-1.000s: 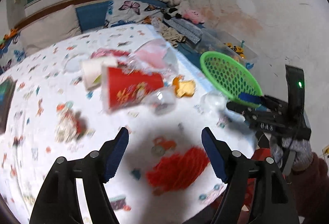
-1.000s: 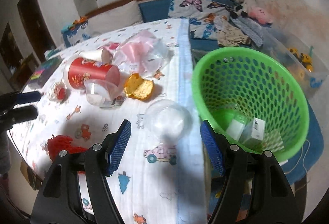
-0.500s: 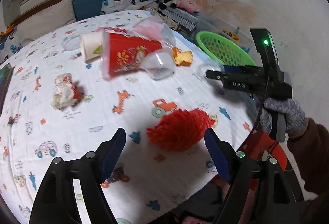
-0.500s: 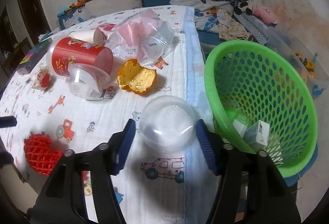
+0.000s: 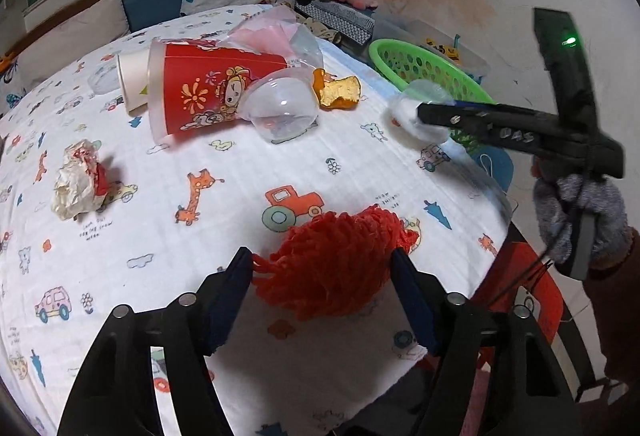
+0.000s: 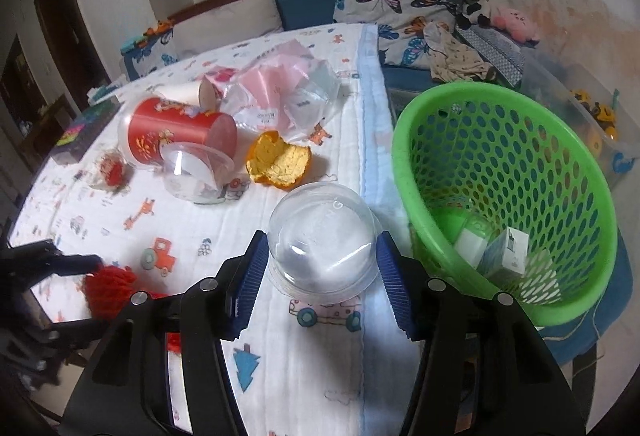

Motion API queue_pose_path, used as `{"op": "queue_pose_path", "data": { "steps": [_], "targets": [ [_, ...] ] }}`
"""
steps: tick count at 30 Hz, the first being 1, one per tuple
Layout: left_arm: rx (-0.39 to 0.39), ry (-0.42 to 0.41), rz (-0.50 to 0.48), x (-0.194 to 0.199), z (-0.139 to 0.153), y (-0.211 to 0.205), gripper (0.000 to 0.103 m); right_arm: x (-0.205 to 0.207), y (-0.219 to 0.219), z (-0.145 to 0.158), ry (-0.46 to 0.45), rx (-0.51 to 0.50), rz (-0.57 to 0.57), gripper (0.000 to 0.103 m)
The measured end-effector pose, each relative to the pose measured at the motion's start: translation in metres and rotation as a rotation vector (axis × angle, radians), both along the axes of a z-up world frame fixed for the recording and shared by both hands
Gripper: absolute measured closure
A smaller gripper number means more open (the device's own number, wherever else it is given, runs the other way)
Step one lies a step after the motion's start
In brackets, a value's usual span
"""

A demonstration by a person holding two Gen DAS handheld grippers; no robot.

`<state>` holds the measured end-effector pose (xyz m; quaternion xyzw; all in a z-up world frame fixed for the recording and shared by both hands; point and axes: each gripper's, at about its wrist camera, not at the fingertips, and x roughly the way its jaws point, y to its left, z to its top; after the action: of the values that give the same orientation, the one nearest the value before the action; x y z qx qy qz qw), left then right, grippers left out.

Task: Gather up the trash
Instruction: 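Drop the dome lid into the basket with the right tool while the left tool drops the red mesh in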

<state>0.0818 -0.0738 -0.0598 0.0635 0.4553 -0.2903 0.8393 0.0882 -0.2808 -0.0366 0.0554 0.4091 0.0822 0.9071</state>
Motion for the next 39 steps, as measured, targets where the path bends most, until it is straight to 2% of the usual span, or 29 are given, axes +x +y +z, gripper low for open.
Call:
{"op": "queue_pose_path", "data": {
  "steps": [9, 13, 22, 28, 37, 39],
  "targets": [
    [0.006, -0.017, -0.003, 0.003, 0.003, -0.005, 0.064, -0.013, -0.036, 0.02, -0.039, 0.061, -0.071, 0.047],
    [-0.013, -0.025, -0.007, 0.006, 0.013, -0.008, 0.069, -0.017, -0.06, 0.024, -0.054, 0.068, -0.129, 0.047],
    [-0.085, -0.07, -0.047, 0.026, 0.056, -0.039, 0.07, -0.018, -0.12, 0.023, -0.057, 0.076, -0.255, 0.047],
    [-0.087, -0.11, -0.069, 0.05, 0.08, -0.077, 0.07, -0.013, -0.145, 0.011, -0.036, 0.093, -0.299, 0.047],
    [-0.078, -0.12, -0.104, 0.085, 0.092, -0.136, 0.07, 0.0, -0.166, -0.009, 0.003, 0.128, -0.307, 0.045],
    [-0.072, -0.112, -0.107, 0.091, 0.091, -0.148, 0.07, 0.0, -0.169, -0.011, 0.006, 0.139, -0.307, 0.041]
  ]
}}
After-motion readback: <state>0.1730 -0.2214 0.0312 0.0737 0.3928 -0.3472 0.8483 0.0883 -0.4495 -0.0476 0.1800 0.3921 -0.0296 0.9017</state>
